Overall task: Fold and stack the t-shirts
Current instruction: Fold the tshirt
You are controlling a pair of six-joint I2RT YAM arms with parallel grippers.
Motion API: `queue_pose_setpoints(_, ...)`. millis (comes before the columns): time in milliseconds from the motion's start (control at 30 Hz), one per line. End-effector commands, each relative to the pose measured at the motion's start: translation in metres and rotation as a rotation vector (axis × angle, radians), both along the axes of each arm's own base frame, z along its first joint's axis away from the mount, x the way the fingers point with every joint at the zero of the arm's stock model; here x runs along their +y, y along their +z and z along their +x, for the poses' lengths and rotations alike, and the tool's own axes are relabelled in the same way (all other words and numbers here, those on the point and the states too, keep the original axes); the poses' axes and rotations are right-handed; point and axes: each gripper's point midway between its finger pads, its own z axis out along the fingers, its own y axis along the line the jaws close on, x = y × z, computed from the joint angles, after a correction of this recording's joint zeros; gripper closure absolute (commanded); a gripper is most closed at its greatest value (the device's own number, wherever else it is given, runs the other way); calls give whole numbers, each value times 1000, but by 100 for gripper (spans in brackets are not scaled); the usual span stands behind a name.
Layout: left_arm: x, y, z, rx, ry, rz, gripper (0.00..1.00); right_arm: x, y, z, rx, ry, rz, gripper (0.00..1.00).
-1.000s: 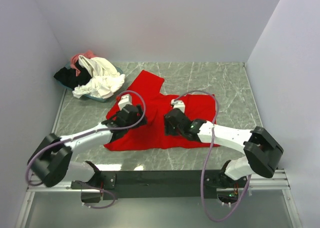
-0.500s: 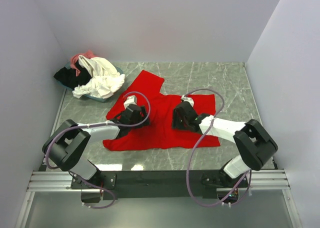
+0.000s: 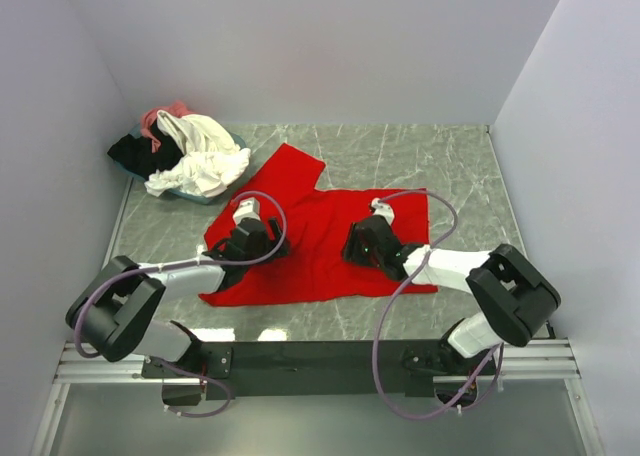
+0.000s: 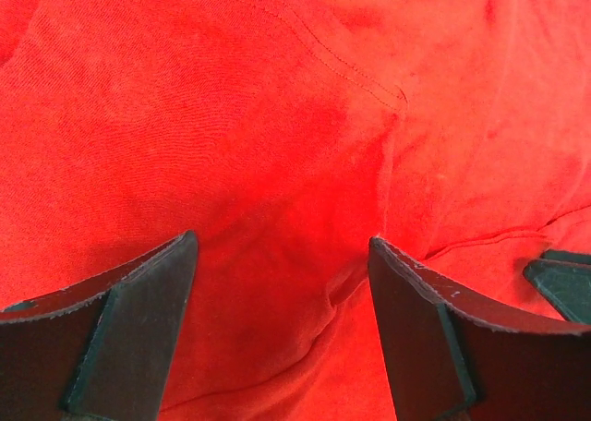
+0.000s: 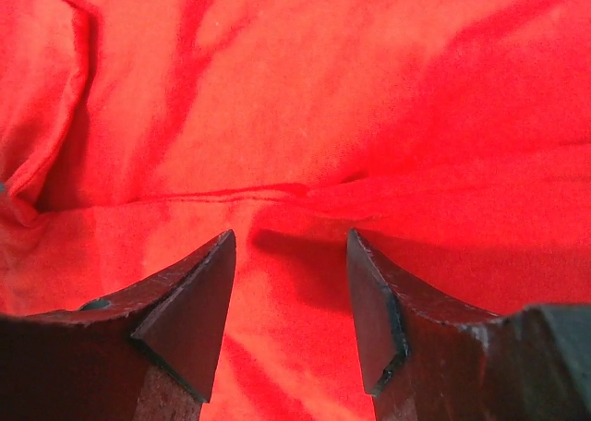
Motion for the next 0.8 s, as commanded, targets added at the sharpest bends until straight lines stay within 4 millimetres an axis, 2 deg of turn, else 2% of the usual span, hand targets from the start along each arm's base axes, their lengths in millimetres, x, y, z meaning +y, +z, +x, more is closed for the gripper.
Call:
queue_pose_setpoints(0, 4, -13, -18, 50, -26, 0, 19, -25, -46, -61, 199, -13, -96, 41)
queue_pose_setpoints(167, 7, -18, -28, 61, -31, -8, 19, -30, -42, -78, 205, -56, -111, 41)
queue_pose_setpoints(400, -5, -20, -46, 64, -68, 3, 19, -35, -39, -101, 214, -93, -107, 41)
queue_pose_setpoints(533, -6, -21, -60, 67, -63, 25, 19, -47, -41, -113, 216, -129, -146, 41)
queue_pose_setpoints(600, -10, -20, -67, 68, -63, 12, 19, -47, -41, -119, 216, -131, -134, 40)
queue_pose_setpoints(767, -1, -20, -82, 69, -27, 5, 19, -44, -35, -121, 190, -120, -126, 40)
